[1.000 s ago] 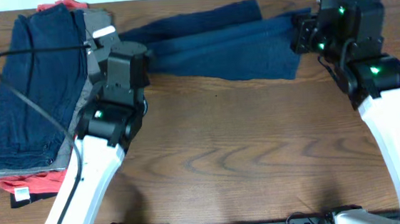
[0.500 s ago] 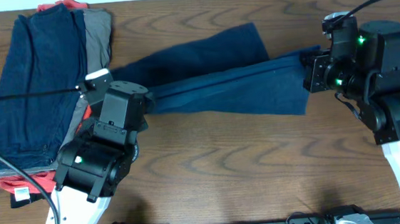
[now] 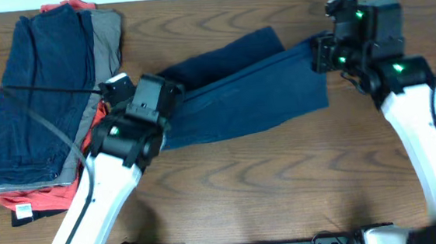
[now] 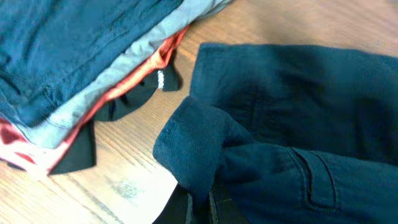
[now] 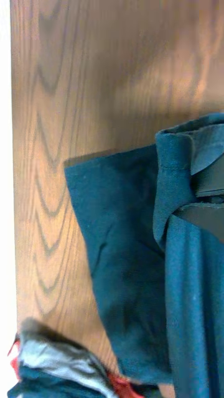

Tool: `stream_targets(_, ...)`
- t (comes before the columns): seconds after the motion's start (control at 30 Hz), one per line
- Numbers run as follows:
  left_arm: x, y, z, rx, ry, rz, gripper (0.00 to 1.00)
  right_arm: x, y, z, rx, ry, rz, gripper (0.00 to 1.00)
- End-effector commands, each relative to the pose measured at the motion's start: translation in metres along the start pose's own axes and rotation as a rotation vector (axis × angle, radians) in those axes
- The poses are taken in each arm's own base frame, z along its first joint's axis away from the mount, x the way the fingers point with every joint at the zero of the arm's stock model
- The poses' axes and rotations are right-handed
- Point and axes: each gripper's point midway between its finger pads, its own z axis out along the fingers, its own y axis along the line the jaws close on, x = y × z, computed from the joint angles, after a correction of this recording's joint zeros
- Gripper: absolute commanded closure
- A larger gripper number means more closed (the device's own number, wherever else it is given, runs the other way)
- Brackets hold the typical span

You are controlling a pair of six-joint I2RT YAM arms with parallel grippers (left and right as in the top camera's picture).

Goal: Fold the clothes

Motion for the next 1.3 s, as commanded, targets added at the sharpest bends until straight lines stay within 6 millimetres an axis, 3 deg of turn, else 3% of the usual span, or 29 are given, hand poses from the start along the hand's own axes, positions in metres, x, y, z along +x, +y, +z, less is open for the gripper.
stream_targets(0.0,-0.015,0.036,0.024,-0.204,-0.054,-0.125,0.94,-0.010,-0.036,0.022,0.138,-0.030,-0.029,0.99)
stream_targets(0.2,-0.014,0.043,0.067,-0.303,-0.003,-0.185,0.94,-0.003,-0.040,0.076,0.087,-0.020,-0.049,0.99)
stream_targets(0.33,-0.014,0.038,0.093,-0.323,0.006,-0.197,0.94,0.007,-0.041,0.105,0.079,-0.001,-0.056,0.99)
stream_targets(0.63,-0.017,0.006,0.148,-0.289,-0.023,-0.161,0.93,0.018,-0.048,0.144,0.100,-0.009,-0.069,0.99)
stream_targets(0.8,-0.032,-0.012,0.163,-0.235,-0.087,-0.166,0.94,0.020,-0.051,0.160,0.096,-0.027,-0.073,0.99)
stream_targets(0.83,-0.037,-0.013,0.164,-0.228,-0.108,-0.178,0.93,0.021,-0.051,0.164,0.094,-0.031,-0.075,0.99)
stream_targets(0.87,-0.041,-0.015,0.164,-0.222,-0.127,-0.189,0.83,0.021,-0.051,0.168,0.093,-0.035,-0.077,0.98)
stream_targets(0.9,-0.045,-0.016,0.163,-0.217,-0.146,-0.200,0.62,0.022,-0.051,0.171,0.091,-0.041,-0.079,0.85)
stream_targets(0.93,-0.049,-0.018,0.163,-0.212,-0.163,-0.210,0.36,0.021,-0.050,0.174,0.088,-0.048,-0.082,0.47)
stream_targets(0.97,-0.052,-0.018,0.163,-0.208,-0.175,-0.218,0.18,0.021,-0.050,0.178,0.085,-0.056,-0.086,0.01)
stream_targets(1.03,-0.055,-0.017,0.164,-0.207,-0.182,-0.222,0.01,0.019,-0.048,0.181,0.082,-0.071,-0.090,0.01)
stream_targets(1.27,-0.061,-0.004,0.163,-0.231,-0.156,-0.094,0.02,0.002,-0.038,0.168,0.048,-0.114,-0.100,0.01)
